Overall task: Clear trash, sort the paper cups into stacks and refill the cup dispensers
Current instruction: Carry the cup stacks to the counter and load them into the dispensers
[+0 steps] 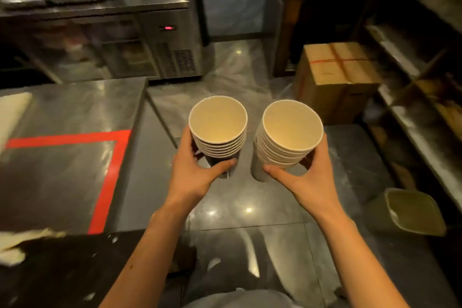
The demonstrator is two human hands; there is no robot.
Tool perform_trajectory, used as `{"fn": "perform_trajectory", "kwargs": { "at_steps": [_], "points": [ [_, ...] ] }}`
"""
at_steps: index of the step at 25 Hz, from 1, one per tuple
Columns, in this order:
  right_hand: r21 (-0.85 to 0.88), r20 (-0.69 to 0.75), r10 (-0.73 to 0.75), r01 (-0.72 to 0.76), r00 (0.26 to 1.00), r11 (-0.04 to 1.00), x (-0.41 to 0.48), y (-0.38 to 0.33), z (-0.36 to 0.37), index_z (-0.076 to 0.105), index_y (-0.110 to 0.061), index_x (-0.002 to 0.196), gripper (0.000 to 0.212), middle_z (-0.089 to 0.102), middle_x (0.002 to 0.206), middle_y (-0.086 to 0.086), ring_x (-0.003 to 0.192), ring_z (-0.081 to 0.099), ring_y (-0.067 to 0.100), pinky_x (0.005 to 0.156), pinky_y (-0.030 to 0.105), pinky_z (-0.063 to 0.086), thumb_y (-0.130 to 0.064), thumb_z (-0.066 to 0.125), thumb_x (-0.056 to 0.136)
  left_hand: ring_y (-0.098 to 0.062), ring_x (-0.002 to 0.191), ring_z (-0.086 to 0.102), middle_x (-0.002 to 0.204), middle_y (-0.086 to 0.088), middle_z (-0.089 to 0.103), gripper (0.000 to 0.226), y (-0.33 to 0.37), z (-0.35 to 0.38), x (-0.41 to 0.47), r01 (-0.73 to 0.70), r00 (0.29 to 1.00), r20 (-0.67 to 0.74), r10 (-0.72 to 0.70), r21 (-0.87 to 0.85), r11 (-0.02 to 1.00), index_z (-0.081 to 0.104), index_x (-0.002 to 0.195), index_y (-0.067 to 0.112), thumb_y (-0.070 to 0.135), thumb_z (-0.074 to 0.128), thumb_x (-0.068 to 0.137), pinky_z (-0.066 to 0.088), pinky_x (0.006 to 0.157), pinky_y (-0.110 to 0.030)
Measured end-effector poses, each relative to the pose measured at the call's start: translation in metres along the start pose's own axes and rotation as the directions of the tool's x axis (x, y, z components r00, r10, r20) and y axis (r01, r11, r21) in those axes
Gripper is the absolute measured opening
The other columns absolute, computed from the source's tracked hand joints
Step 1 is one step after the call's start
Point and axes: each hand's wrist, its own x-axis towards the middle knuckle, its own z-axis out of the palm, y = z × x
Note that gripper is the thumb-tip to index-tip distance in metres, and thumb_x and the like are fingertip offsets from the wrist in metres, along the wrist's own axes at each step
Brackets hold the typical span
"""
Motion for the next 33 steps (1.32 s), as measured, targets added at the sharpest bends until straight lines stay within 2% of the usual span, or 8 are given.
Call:
{"fn": "perform_trajectory", "kwargs": {
  "at_steps": [3, 6, 10, 14, 21, 24, 28, 33],
  "points": [
    [-0.065, -0.129, 0.03, -0.038, 0.991, 0.997, 0.028, 0.014, -0.028, 0.03, -0.042, 0.135, 0.1, 0.045, 0.126, -0.035, 0.119, 0.046, -0.014, 0.091, 0.003, 0.038, -0.012, 0.091, 0.062, 0.013, 0.115, 0.051, 0.123, 0.029, 0.051, 0.098, 0.004, 0.047, 0.052, -0.041, 0.989, 0.139, 0.044, -0.027, 0.999, 0.036, 0.136, 0.036, 0.009, 0.091, 0.06, 0.044, 0.097, -0.011],
    [-0.123, -0.236, 0.048, -0.079, 0.971, 0.989, 0.063, 0.025, -0.051, 0.03, -0.032, 0.142, 0.101, 0.044, 0.132, -0.031, 0.123, 0.044, -0.012, 0.096, 0.006, 0.039, -0.017, 0.091, 0.063, 0.0, 0.122, 0.053, 0.127, 0.024, 0.052, 0.098, 0.006, 0.088, 0.112, -0.081, 0.963, 0.254, 0.09, -0.046, 0.996, 0.034, 0.132, 0.043, 0.011, 0.091, 0.06, 0.046, 0.104, -0.025],
    [-0.185, -0.369, 0.07, -0.147, 0.927, 0.972, 0.125, 0.034, -0.074, 0.03, -0.028, 0.145, 0.103, 0.045, 0.133, -0.035, 0.126, 0.045, -0.008, 0.102, 0.014, 0.04, -0.022, 0.091, 0.063, -0.013, 0.131, 0.049, 0.142, 0.006, 0.05, 0.104, 0.019, 0.134, 0.2, -0.113, 0.919, 0.371, 0.135, -0.08, 0.99, 0.032, 0.145, 0.029, 0.015, 0.091, 0.061, 0.045, 0.108, -0.038],
    [-0.205, -0.471, 0.075, -0.191, 0.879, 0.96, 0.186, 0.046, -0.091, 0.029, -0.032, 0.143, 0.103, 0.04, 0.123, -0.051, 0.123, 0.042, -0.017, 0.097, 0.003, 0.036, -0.03, 0.09, 0.06, -0.006, 0.129, 0.047, 0.135, 0.018, 0.049, 0.103, 0.033, 0.18, 0.28, -0.168, 0.858, 0.473, 0.203, -0.116, 0.979, 0.032, 0.145, 0.031, 0.016, 0.09, 0.062, 0.044, 0.106, -0.028],
    [-0.161, -0.612, 0.121, -0.273, 0.782, 0.948, 0.271, 0.074, -0.149, 0.028, -0.025, 0.146, 0.107, 0.042, 0.132, -0.032, 0.123, 0.042, -0.015, 0.094, 0.0, 0.036, -0.038, 0.087, 0.057, 0.008, 0.122, 0.048, 0.127, 0.036, 0.046, 0.099, 0.048, 0.287, 0.381, -0.22, 0.741, 0.608, 0.285, -0.181, 0.959, 0.031, 0.14, 0.039, 0.017, 0.09, 0.063, 0.042, 0.104, -0.022],
    [-0.129, -0.674, 0.147, -0.312, 0.724, 0.941, 0.306, 0.101, -0.198, 0.027, -0.034, 0.145, 0.108, 0.041, 0.131, -0.035, 0.123, 0.041, -0.015, 0.095, 0.004, 0.037, -0.04, 0.087, 0.056, 0.014, 0.122, 0.045, 0.124, 0.042, 0.046, 0.097, 0.059, 0.353, 0.417, -0.242, 0.711, 0.632, 0.308, -0.191, 0.951, 0.033, 0.14, 0.039, 0.018, 0.09, 0.064, 0.041, 0.104, -0.021],
    [-0.081, -0.716, 0.168, -0.32, 0.678, 0.944, 0.355, 0.134, -0.284, 0.025, -0.053, 0.134, 0.104, 0.041, 0.124, -0.04, 0.119, 0.041, -0.018, 0.097, 0.012, 0.036, -0.027, 0.092, 0.059, 0.001, 0.132, 0.044, 0.141, 0.02, 0.048, 0.104, 0.084, 0.452, 0.459, -0.285, 0.67, 0.662, 0.337, -0.19, 0.939, 0.031, 0.149, 0.027, 0.022, 0.09, 0.064, 0.042, 0.11, -0.031],
    [-0.058, -0.765, 0.172, -0.333, 0.621, 0.941, 0.406, 0.157, -0.385, 0.023, -0.065, 0.122, 0.099, 0.038, 0.12, -0.047, 0.115, 0.038, -0.026, 0.083, -0.005, 0.035, -0.026, 0.09, 0.061, 0.005, 0.13, 0.038, 0.135, 0.031, 0.042, 0.102, 0.125, 0.577, 0.499, -0.323, 0.606, 0.715, 0.348, -0.179, 0.929, 0.03, 0.145, 0.036, 0.03, 0.089, 0.062, 0.04, 0.109, -0.03]
  ]
}}
